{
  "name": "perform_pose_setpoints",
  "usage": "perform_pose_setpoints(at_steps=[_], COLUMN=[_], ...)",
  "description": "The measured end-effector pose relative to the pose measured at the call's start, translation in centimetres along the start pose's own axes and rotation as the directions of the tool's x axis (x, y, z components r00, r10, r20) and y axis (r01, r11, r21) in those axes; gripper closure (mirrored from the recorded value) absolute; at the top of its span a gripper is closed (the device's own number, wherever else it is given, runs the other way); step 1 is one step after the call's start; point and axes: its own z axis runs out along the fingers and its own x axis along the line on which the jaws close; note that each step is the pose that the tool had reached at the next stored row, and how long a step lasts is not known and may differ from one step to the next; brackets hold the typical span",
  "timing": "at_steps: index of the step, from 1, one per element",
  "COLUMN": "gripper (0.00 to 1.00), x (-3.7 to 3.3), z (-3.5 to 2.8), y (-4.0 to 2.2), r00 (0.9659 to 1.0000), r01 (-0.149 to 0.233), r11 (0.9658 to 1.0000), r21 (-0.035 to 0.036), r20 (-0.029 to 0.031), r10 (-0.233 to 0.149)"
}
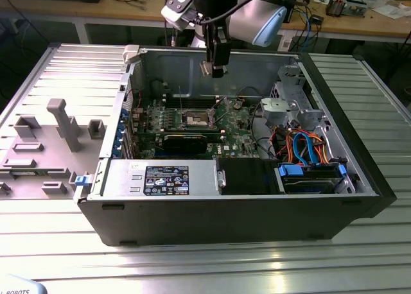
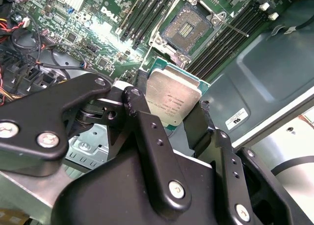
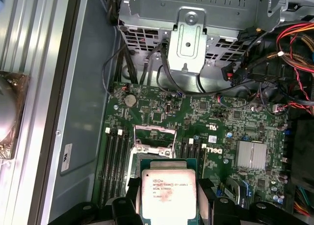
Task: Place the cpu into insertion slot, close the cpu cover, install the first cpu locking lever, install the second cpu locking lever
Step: 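Place the cpu into insertion slot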
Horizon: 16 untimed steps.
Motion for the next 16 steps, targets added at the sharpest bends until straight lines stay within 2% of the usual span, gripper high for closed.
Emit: perform_pose_setpoints(at_steps=[16], gripper=[0.45], x=[-0.01], z=[0.44], y=[-0.04], r00=[1.0], r01=[0.0], r11=[1.0], r21=[0.0011], r20=[-0.0003], r10=[0.0])
